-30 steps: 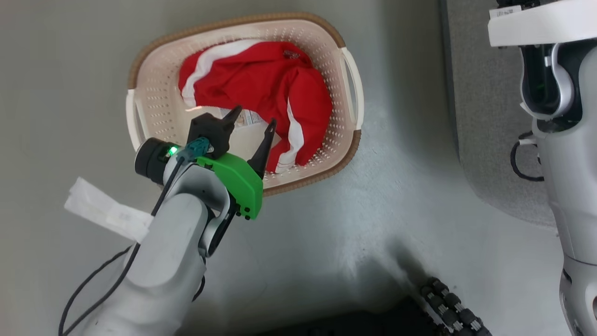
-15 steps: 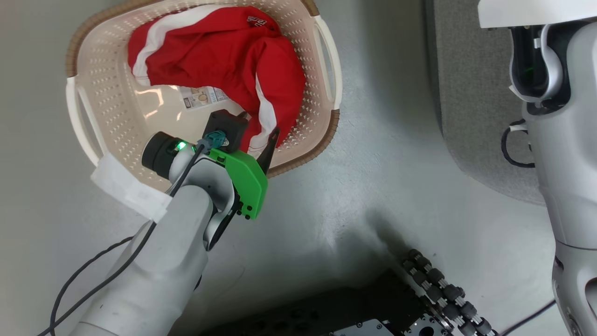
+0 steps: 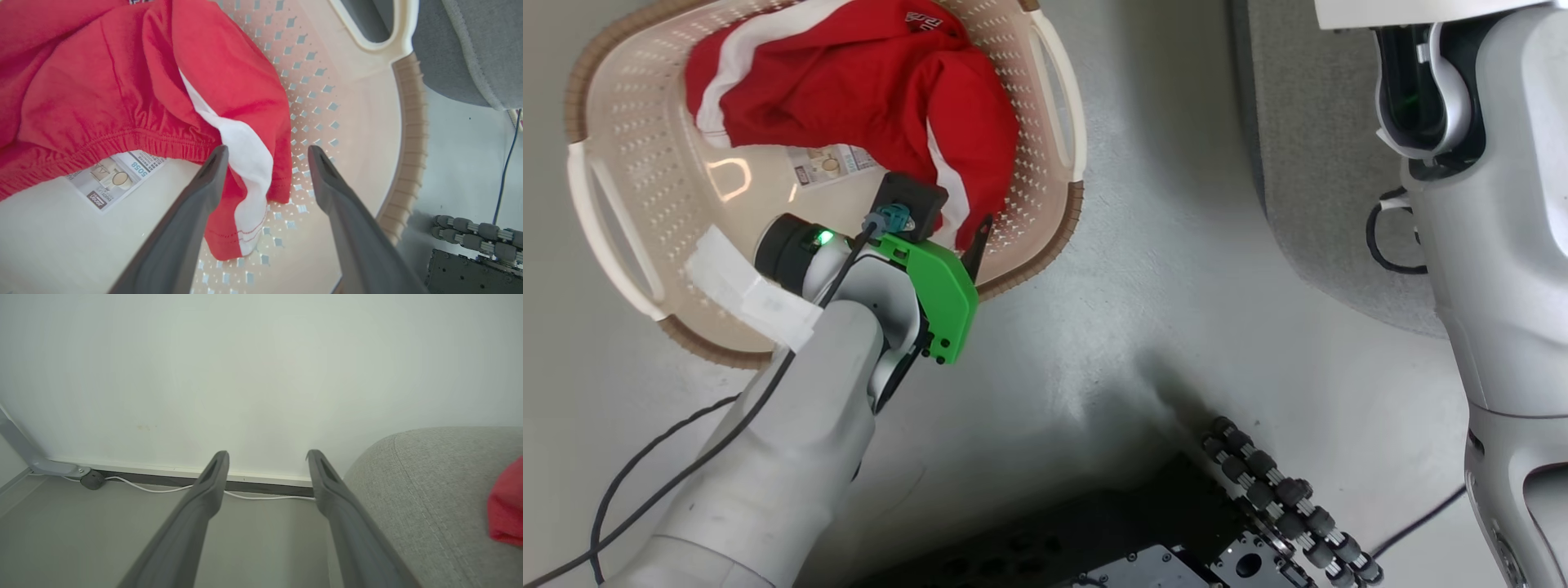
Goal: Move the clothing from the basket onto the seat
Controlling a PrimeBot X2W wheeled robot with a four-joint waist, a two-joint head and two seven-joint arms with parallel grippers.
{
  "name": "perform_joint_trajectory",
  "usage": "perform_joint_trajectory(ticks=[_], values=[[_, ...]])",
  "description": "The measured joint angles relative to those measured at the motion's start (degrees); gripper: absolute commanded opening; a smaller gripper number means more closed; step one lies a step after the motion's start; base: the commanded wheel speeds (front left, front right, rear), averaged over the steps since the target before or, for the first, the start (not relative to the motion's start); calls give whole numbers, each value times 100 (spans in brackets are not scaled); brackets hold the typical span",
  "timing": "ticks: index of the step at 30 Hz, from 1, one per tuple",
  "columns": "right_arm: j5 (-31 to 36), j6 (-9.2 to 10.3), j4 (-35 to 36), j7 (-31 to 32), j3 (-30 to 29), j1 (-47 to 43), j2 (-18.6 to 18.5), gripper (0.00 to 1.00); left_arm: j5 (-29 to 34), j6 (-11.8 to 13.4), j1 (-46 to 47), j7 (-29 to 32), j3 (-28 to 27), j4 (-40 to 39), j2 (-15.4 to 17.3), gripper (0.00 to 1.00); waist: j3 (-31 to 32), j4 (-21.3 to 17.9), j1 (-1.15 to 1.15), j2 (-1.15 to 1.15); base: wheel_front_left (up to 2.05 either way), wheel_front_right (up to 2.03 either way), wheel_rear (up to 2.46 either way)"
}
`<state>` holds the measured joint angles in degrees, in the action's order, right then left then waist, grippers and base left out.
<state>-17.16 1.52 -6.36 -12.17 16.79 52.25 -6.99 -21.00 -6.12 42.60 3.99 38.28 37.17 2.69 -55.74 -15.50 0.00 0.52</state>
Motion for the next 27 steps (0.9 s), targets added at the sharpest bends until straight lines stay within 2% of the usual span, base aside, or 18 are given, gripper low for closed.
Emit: perform_joint_trajectory(ticks=[12,17,27], values=[[1,-42,-136,-119,58,149,85,100,0,19,383,-3,-87,558,2,100,-253,-287,0,0,0,0,0],[1,-42,-188,-143,62,149,99,100,109,215,514,-69,-91,788,2,100,-275,-320,0,0,0,0,0],[8,-42,-275,-149,80,149,122,100,89,259,592,-192,-66,1109,3,100,-298,-318,0,0,0,0,0]])
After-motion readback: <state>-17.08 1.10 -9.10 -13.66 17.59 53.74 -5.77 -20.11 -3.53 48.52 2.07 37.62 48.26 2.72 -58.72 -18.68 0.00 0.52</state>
